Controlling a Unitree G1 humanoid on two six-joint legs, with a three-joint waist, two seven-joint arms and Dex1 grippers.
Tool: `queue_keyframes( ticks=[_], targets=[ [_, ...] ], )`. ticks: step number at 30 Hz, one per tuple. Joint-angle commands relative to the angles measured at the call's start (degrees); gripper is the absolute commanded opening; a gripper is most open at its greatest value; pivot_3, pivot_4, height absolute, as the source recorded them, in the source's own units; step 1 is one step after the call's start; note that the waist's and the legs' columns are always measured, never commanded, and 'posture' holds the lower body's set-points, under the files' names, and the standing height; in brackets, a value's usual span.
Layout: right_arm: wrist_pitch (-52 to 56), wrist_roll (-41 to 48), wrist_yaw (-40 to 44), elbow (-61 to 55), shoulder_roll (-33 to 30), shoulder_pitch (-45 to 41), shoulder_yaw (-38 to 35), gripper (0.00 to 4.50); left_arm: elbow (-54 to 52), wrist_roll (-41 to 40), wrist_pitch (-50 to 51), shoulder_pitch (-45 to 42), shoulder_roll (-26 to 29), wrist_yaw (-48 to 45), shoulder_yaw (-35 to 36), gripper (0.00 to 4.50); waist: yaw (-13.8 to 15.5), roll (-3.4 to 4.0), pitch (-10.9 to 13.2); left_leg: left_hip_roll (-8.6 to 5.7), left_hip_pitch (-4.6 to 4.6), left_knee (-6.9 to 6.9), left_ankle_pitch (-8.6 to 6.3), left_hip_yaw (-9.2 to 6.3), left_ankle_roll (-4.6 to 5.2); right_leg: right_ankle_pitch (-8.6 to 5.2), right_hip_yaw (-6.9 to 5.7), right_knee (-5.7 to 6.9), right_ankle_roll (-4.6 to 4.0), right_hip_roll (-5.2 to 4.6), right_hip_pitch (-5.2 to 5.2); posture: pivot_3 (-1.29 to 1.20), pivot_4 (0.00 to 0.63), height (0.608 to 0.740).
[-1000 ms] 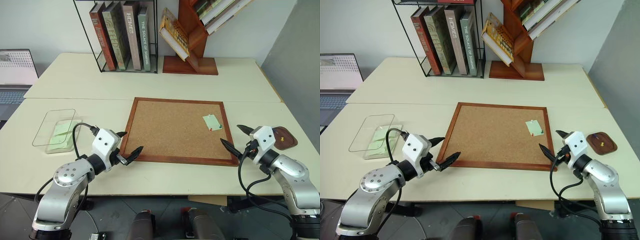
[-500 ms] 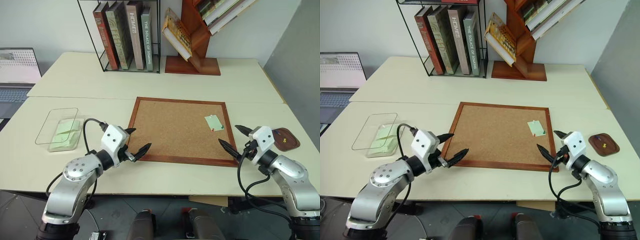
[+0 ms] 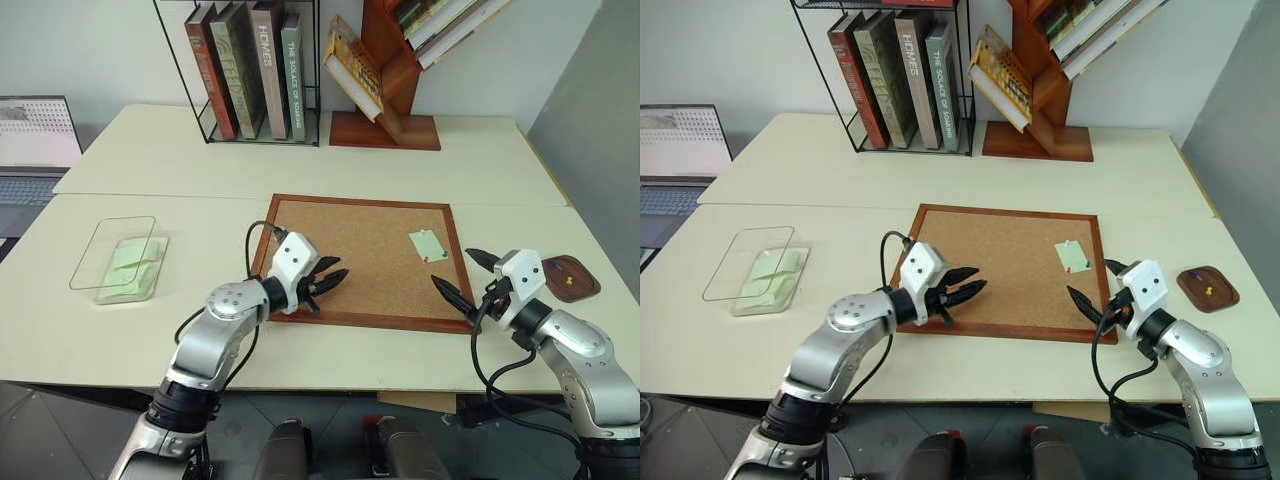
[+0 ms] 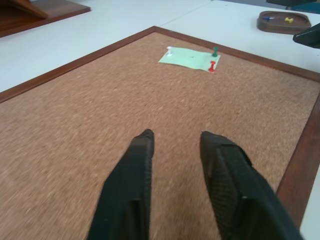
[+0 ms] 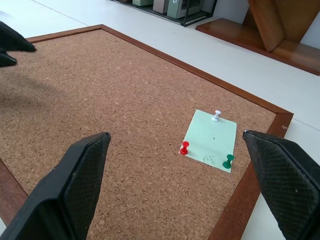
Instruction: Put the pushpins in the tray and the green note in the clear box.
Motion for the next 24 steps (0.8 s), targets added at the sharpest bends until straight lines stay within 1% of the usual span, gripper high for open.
queue_keyframes(
  ticks=[1,4,5,7,10,13,15,19,21,24],
  targets=[
    [1.09,1.16,-0.84,-2.6,0.41,-0.96,-0.53,4.5,4.42,1.54,-2.71,-3.3,-2.38,-0.78,-2.15,0.61,0.04,0.0,0.0,-0.01,0.0,0.0,0.0,-0.01,0.0,0.0,-0.02,0.0,0.0,0.02,0.0,0.0,0.15,0.74],
    [2.12,1.45,-0.46,-2.39,0.63,-2.13,0.31,4.5,9.92,2.66,-5.13,-5.48,-4.33,-0.84,-2.95,0.11,0.02,0.0,0.0,0.0,0.0,0.0,0.0,-0.02,0.0,0.0,-0.01,0.01,0.01,0.07,0.0,0.0,0.15,0.74],
    [2.49,1.34,-0.45,-2.03,0.77,-2.78,0.69,4.5,12.37,3.0,-6.29,-6.3,-5.33,-0.43,-2.86,0.03,0.0,0.0,0.0,0.0,0.01,0.01,0.0,-0.01,0.0,0.01,-0.01,0.02,0.01,0.08,0.0,0.0,0.15,0.74],
    [3.2,0.96,-0.71,-0.93,1.13,-4.36,1.33,4.5,16.94,2.98,-7.72,-7.61,-7.14,-0.35,-2.32,0.03,0.01,0.01,0.0,-0.02,0.02,0.03,0.0,-0.01,0.0,0.01,-0.01,0.05,0.02,0.08,0.01,0.0,0.15,0.74],
    [4.82,-0.45,-2.05,2.02,1.73,-8.08,2.19,4.5,23.07,5.64,-11.63,-9.18,-7.65,-1.06,-3.67,0.03,-0.04,0.0,0.0,-0.02,0.03,0.05,0.01,-0.01,0.01,0.02,-0.02,0.04,0.03,0.19,0.03,0.0,0.15,0.74],
    [6.84,-1.22,-3.07,6.03,2.19,-12.34,3.19,4.5,26.46,7.13,-13.65,-9.79,-7.93,-2.46,-4.68,0.03,-0.04,0.01,-0.01,-0.02,0.02,0.04,0.01,0.04,0.01,0.03,-0.03,0.04,0.04,0.27,-0.01,0.0,0.15,0.74],
    [8.1,-1.98,-3.83,11.65,3.3,-17.66,4.36,4.5,27.44,8.06,-14.69,-9.47,-7.68,-3.3,-5.28,0.03,0.0,0.01,-0.03,-0.01,0.0,0.02,0.01,0.02,0.01,0.03,0.0,0.04,0.04,0.27,0.0,0.0,0.15,0.74],
    [8.42,-2.82,-3.98,20.51,5.27,-25.11,5.48,4.5,27.52,8.73,-15.24,-8.77,-7.76,-3.52,-5.1,0.03,-0.04,0.11,-0.1,-0.03,0.05,0.05,0.01,0.08,0.01,0.07,0.02,0.1,0.1,0.25,0.01,0.0,0.15,0.74],
    [6.39,-5.35,-3.94,28.77,6.1,-30.11,7.37,4.5,27.02,8.9,-15.17,-8.29,-7.83,-3.44,-4.89,0.03,-0.04,0.17,-0.12,-0.01,0.06,0.05,0.01,0.07,0.02,0.07,0.03,0.08,0.1,0.27,0.02,0.0,0.15,0.74],
    [3.2,-8.07,-4.09,37.81,6.84,-34.76,8.95,4.5,26.4,8.8,-14.99,-7.97,-8.08,-3.18,-4.36,0.03,0.05,0.19,-0.13,-0.01,0.07,0.05,0.01,0.13,0.02,0.07,0.02,0.09,0.1,0.28,0.02,0.0,0.15,0.74]
  ],
)
